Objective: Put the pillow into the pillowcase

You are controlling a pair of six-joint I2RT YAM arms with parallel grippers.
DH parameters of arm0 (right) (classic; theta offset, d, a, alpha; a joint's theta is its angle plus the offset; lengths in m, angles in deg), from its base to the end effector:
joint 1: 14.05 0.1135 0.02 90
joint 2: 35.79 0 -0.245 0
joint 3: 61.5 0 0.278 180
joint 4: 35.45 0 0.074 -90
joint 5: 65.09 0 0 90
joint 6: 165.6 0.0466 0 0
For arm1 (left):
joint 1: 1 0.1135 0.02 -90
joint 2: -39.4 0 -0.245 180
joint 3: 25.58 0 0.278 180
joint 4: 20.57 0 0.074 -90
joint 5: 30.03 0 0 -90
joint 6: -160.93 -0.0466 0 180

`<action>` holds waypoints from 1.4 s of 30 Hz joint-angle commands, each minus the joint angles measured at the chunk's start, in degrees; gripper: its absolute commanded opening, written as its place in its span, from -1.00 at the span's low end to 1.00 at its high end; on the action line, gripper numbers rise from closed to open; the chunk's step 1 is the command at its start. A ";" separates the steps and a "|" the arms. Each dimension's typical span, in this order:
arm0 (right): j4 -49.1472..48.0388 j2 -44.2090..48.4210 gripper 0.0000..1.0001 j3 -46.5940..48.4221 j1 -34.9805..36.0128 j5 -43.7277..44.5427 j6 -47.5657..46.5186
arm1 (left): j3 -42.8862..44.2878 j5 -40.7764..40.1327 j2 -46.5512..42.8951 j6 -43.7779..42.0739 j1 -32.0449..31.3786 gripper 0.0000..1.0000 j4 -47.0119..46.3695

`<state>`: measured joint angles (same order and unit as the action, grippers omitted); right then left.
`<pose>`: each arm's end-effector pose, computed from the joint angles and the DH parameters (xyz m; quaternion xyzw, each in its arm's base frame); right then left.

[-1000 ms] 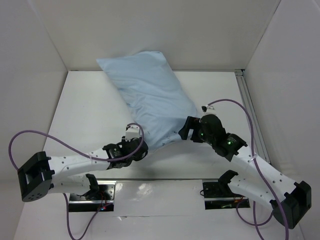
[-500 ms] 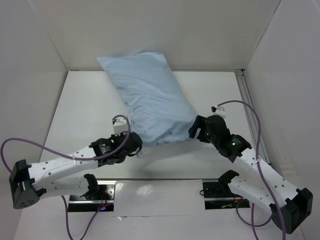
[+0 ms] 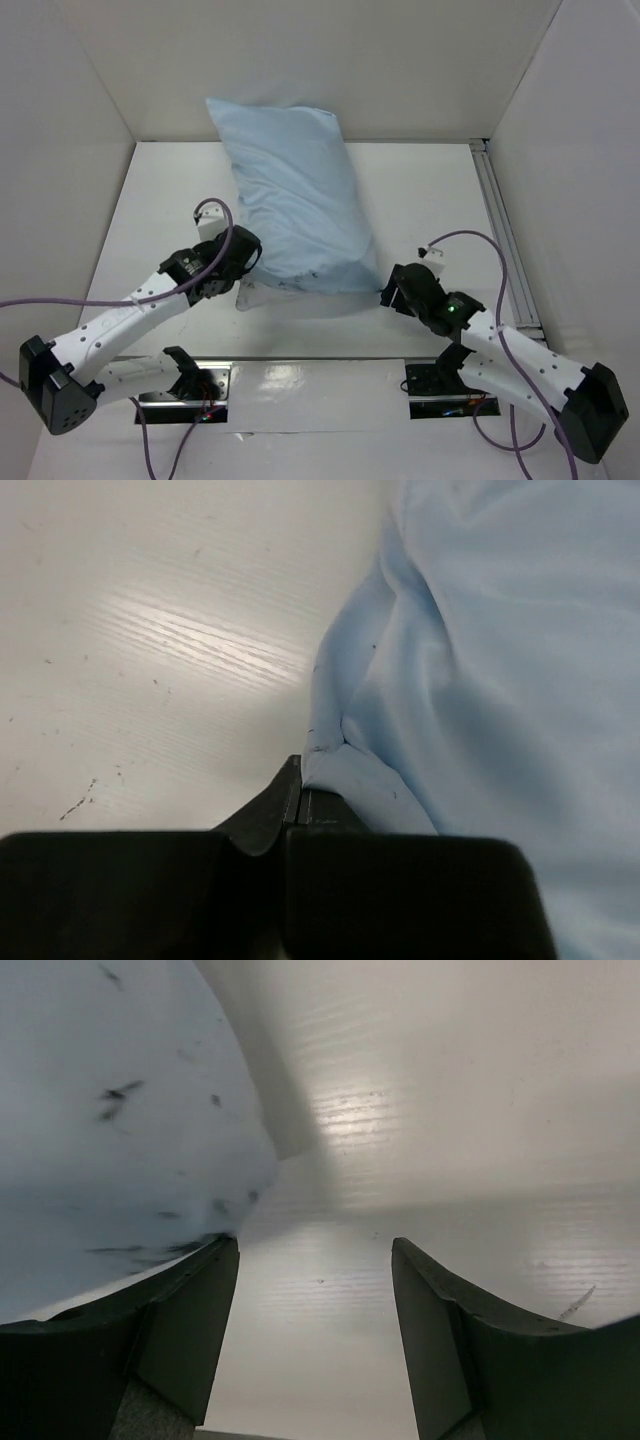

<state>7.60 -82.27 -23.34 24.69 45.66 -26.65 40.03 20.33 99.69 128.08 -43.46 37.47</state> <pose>0.1661 0.1121 0.1591 0.1419 0.9193 0.1028 0.3524 0.1986 -0.1414 0.2646 -0.2214 0.8702 -0.0223 0.4395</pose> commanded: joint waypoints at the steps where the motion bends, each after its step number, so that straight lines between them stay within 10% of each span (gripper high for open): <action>1: -7.64 7.35 0.39 -5.11 3.88 7.62 3.08 | 3.63 1.22 1.58 -2.92 7.81 -1.00 0.91; 13: -28.65 -2.21 0.29 -8.72 7.93 2.63 -10.28 | 5.92 8.61 4.92 -10.83 16.88 -1.00 -5.94; 30: -19.16 11.76 0.23 -8.55 8.54 -13.18 -16.86 | 5.92 9.14 6.50 -11.35 19.17 -1.00 -6.47; 42: -29.00 -0.89 0.26 -6.88 8.54 -14.09 -23.64 | 5.92 9.67 7.03 -11.35 19.17 -1.00 -6.47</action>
<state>-14.94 -81.83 -32.55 32.71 30.30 -47.83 43.68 30.29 106.55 117.50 -24.69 33.56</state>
